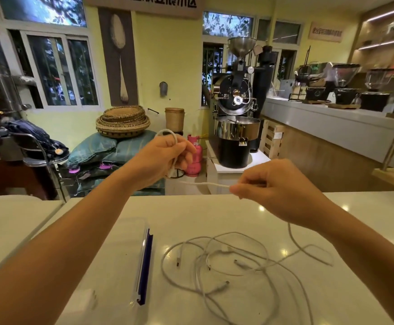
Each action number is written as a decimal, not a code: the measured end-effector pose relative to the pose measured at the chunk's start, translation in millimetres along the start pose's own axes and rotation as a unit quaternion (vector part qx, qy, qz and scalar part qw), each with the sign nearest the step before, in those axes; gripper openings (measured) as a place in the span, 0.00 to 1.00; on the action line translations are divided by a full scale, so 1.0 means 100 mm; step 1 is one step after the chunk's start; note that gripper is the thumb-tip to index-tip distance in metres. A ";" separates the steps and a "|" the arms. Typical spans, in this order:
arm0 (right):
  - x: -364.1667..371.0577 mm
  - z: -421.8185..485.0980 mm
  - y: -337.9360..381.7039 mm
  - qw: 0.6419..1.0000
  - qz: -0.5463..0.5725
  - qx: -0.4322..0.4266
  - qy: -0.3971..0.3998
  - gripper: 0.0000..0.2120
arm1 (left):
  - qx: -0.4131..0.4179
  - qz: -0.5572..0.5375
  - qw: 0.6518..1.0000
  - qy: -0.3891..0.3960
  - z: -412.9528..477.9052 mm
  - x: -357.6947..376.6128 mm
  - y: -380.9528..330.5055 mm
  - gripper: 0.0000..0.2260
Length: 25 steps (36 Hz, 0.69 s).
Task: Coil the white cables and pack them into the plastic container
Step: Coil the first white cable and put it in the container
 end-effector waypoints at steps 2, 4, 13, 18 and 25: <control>0.03 -0.04 -0.02 1.000 -0.023 0.009 0.012 0.10 | 0.004 -0.040 0.999 -0.011 0.00 -0.06 -0.07 0.16; 0.07 -0.07 -0.05 0.999 -0.042 0.022 0.018 0.10 | 0.004 -0.059 0.998 -0.016 -0.01 -0.12 -0.13 0.15; 0.12 -0.16 -0.02 0.999 -0.035 -0.035 0.015 0.12 | -0.011 0.000 0.999 -0.034 -0.02 -0.10 -0.06 0.15; -0.10 -0.01 0.02 0.995 -0.002 -0.082 -0.050 0.12 | -0.042 0.093 0.994 0.033 -0.11 0.08 0.16 0.14; -0.35 0.42 -0.17 0.987 0.028 -0.105 -0.118 0.11 | -0.070 -0.013 0.986 0.154 -0.35 0.38 0.27 0.14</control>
Point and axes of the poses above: each hand's wrist, its own z-axis towards the middle knuckle, its own x-axis out of the palm, y = z × x, the point moved 1 cm from there along z, towards the middle knuckle, and after that the axes turned 1 degree about -y, right-handed, at the moved point
